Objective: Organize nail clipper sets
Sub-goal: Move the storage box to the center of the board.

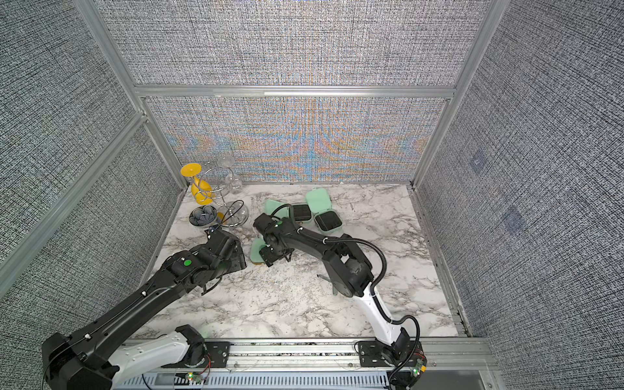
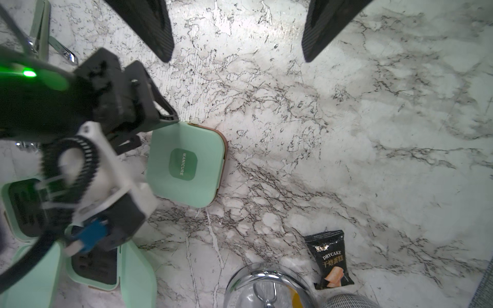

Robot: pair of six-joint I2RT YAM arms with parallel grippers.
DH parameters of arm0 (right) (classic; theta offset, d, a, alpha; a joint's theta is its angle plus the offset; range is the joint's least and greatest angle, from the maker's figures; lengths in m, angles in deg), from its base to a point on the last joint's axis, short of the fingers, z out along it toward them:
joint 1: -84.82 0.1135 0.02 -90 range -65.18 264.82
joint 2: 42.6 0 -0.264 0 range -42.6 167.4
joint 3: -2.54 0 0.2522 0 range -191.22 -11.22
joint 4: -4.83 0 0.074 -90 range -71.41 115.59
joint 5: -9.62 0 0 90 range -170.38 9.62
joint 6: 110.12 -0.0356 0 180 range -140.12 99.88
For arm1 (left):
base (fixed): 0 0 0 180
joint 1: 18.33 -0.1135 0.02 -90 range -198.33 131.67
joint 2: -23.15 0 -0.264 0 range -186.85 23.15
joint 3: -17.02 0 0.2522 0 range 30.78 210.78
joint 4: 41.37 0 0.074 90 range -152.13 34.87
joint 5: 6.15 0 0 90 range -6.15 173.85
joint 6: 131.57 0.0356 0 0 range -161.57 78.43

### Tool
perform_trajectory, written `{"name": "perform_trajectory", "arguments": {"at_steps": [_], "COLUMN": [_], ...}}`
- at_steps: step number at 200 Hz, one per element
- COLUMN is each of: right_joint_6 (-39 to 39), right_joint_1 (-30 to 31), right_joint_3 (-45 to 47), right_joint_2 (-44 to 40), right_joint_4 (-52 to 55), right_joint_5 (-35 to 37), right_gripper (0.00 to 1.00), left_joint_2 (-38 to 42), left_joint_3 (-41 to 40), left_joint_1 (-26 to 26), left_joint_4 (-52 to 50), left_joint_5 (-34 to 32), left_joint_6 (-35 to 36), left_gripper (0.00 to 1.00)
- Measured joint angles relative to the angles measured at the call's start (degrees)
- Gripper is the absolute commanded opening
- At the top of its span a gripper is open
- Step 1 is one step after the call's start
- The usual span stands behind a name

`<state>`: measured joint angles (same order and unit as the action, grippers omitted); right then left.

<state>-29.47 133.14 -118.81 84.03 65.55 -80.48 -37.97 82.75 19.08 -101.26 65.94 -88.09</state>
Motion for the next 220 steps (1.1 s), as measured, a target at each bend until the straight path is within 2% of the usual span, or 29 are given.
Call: {"name": "perform_trajectory", "arguments": {"at_steps": [30,68,95,117,173,220], "right_joint_6": [3.4,4.5,4.0,1.9,-1.7,-3.9], "right_joint_1": [-7.5,-14.2,-16.0,-17.6,-18.6,-18.8], "right_joint_3": [-2.6,-12.9,-22.3,-26.5,-27.1,-26.5], "right_joint_2": [-5.8,1.2,9.1,13.7,19.4,20.4], "right_joint_4": [-0.1,2.1,3.3,3.3,2.0,0.3], "right_joint_5": [-0.2,-2.1,-3.1,-3.2,-3.5,-4.4], "right_gripper": [0.7,0.65,0.6,0.58,0.56,0.55], "left_joint_2": [-0.1,-0.7,-1.0,-1.0,-0.9,0.3], "left_joint_3": [-0.5,-0.5,-0.5,-0.7,-1.5,-2.1], "left_joint_1": [0.0,0.0,0.0,0.0,0.0,0.0], "left_joint_4": [1.0,2.7,3.1,3.7,5.3,5.3], "left_joint_5": [1.0,2.2,3.3,4.5,6.1,6.1], "left_joint_6": [0.0,0.0,0.0,0.0,0.0,-0.3], "left_gripper": [0.75,0.74,0.74,0.73,0.73,0.73]}}
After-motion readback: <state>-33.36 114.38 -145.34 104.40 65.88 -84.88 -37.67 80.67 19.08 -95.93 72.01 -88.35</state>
